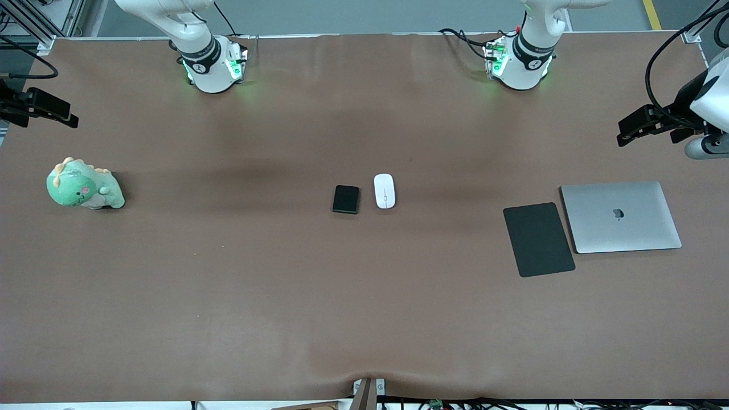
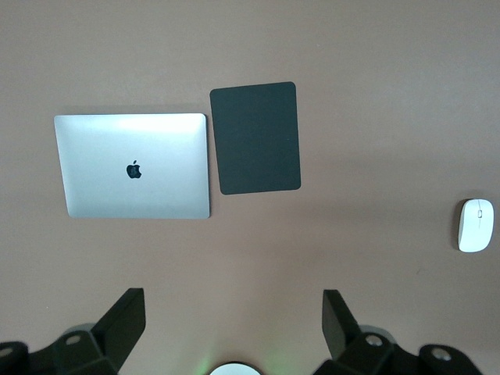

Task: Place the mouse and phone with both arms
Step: 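Move the left gripper over the white mouse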

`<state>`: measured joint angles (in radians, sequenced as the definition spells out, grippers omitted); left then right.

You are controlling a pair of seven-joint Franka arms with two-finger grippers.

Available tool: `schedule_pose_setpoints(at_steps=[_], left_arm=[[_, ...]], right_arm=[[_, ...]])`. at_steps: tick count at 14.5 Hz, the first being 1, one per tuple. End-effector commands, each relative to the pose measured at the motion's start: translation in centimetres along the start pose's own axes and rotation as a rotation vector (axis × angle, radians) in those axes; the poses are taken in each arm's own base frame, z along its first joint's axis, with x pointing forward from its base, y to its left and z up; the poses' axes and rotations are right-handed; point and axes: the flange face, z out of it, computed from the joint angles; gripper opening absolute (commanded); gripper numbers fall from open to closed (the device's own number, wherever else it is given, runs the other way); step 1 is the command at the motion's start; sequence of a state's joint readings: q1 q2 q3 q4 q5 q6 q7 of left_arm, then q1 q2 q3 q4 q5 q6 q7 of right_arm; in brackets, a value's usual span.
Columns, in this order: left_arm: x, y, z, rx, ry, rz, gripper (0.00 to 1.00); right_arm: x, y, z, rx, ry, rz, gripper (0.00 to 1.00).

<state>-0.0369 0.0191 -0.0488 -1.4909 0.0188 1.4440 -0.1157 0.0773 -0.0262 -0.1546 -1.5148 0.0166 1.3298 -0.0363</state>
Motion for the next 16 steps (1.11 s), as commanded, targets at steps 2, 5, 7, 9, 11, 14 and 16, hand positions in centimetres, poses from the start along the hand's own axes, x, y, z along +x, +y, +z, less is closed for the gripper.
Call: schedule_pose_setpoints(at_steps=[2,5,7,9,11,14,16], left_arm=[[0.1,0.0,-0.6,0.012,0.006,0.006,1.0],[0.2,1.0,-0.9,0.009,0.015,0.034,1.0],[0.4,4.3,0.1,0.019,0.005,0.075,1.0],[0.8,8.2,1.1,0.005,0.024,0.099,1.0],[1.3,12.2,3.2,-0.007,0.01,0.05,1.0],[1.0,22.2,7.5,-0.015,0.015,0.003,1.0],[-0.1,28.9,11.6,-0.007,0.005,-0.039,1.0]], right_arm=[[0.1,-0.1,-0.3,-0.015,-0.006,-0.013,1.0],[0.2,0.0,-0.4,-0.006,-0.004,-0.008,1.0],[0.2,0.1,-0.4,-0.005,-0.004,-0.006,1.0],[0.3,0.2,-0.2,-0.001,-0.008,-0.004,1.0],[0.5,0.1,0.1,0.0,-0.016,-0.007,1.0],[0.7,0.1,0.3,-0.004,-0.02,-0.005,1.0],[0.7,0.2,0.4,-0.005,-0.024,-0.004,1.0]])
